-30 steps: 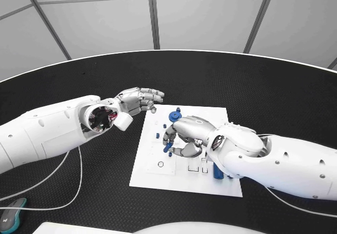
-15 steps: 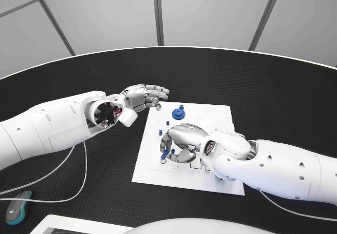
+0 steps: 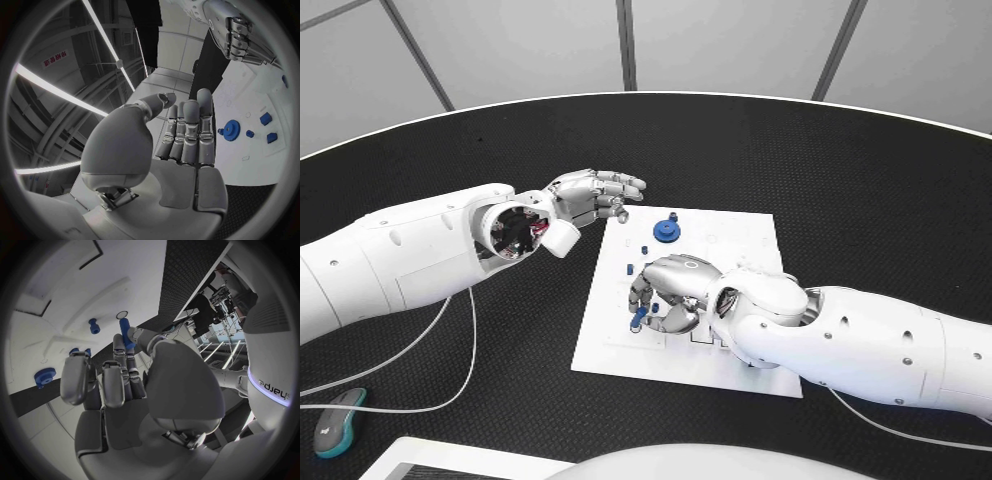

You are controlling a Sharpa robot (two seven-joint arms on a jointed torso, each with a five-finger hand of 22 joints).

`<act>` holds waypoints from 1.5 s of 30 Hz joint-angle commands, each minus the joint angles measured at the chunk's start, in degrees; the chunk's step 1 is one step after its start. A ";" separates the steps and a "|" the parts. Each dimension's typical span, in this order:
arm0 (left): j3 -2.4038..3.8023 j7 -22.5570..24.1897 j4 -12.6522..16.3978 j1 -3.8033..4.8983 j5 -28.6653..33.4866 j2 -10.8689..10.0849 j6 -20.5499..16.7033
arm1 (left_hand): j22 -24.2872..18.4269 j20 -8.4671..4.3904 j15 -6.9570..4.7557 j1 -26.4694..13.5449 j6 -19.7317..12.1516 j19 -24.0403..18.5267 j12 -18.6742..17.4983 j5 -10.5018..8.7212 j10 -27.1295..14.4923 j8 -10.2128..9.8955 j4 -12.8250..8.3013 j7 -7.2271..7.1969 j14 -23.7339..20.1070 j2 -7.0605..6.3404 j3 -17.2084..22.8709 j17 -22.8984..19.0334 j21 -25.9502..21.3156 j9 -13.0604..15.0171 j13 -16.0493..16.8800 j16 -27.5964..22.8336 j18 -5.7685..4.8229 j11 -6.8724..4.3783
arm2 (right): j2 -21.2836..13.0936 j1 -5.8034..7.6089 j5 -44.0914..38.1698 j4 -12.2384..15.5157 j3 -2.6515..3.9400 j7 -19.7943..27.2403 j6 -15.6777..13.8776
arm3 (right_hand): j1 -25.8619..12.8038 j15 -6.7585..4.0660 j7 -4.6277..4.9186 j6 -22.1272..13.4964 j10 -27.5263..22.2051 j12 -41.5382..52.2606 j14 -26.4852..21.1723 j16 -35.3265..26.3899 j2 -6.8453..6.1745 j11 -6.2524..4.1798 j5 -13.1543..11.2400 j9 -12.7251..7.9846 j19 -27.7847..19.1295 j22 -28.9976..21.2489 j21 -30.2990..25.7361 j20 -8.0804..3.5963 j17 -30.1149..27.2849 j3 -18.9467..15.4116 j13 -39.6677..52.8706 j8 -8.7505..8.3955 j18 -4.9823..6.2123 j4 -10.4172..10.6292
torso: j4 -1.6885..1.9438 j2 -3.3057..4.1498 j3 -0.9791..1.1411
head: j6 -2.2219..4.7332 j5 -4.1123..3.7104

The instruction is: Assemble the parts on the task board

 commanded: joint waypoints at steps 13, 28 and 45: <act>0.00 -0.05 0.20 0.01 0.00 -0.21 -0.11 | -0.10 0.05 0.04 -0.01 0.35 -0.39 -0.31 -0.10 0.14 -0.43 0.08 0.11 -0.41 0.54 -0.42 -0.09 -0.29 0.05 -0.09 -0.40 0.55 0.23 | 0.71 -0.11 -0.41 -0.84 -0.03 -0.85 1.96 | -0.07 -0.20 0.25 0.07 0.00 -0.33 2.93 0.10 0.78 0.27 0.24 1.24 2.67 7.65 -0.10 -0.46 -0.07 0.30 0.13 0.08 -1.05 -0.02 | -0.05 -0.02 -0.13 | -0.47 0.29; 0.00 -0.08 0.31 0.01 0.00 -0.36 -0.19 | -0.10 0.05 0.04 -0.01 0.35 -0.39 -0.31 -0.10 0.14 -0.43 0.08 0.11 -0.41 0.54 -0.42 -0.09 -0.29 0.05 -0.09 -0.40 0.55 0.23 | 1.37 -0.23 -2.04 -1.25 -0.15 -2.03 3.49 | -0.08 -0.18 0.27 0.01 -0.01 -0.38 2.94 0.12 0.85 0.28 0.24 1.28 2.67 7.68 -0.06 -0.45 -0.04 0.32 0.15 0.08 -1.06 -0.06 | -0.05 -0.01 -0.07 | -0.60 0.29; 0.00 -0.21 0.34 0.01 0.00 -0.31 -0.08 | -0.10 0.05 0.04 -0.01 0.35 -0.39 -0.31 -0.10 0.14 -0.43 0.08 0.11 -0.41 0.54 -0.42 -0.09 -0.29 0.05 -0.09 -0.40 0.55 0.23 | 2.68 -0.70 -2.79 -1.36 -0.36 -2.23 4.77 | -0.93 0.26 0.84 -1.60 -1.32 -1.53 2.84 -0.04 0.65 0.83 0.16 1.39 2.42 7.47 -0.84 -0.20 -0.36 0.11 0.28 -0.61 -0.94 -0.27 | -0.01 -0.01 -0.15 | -0.67 0.30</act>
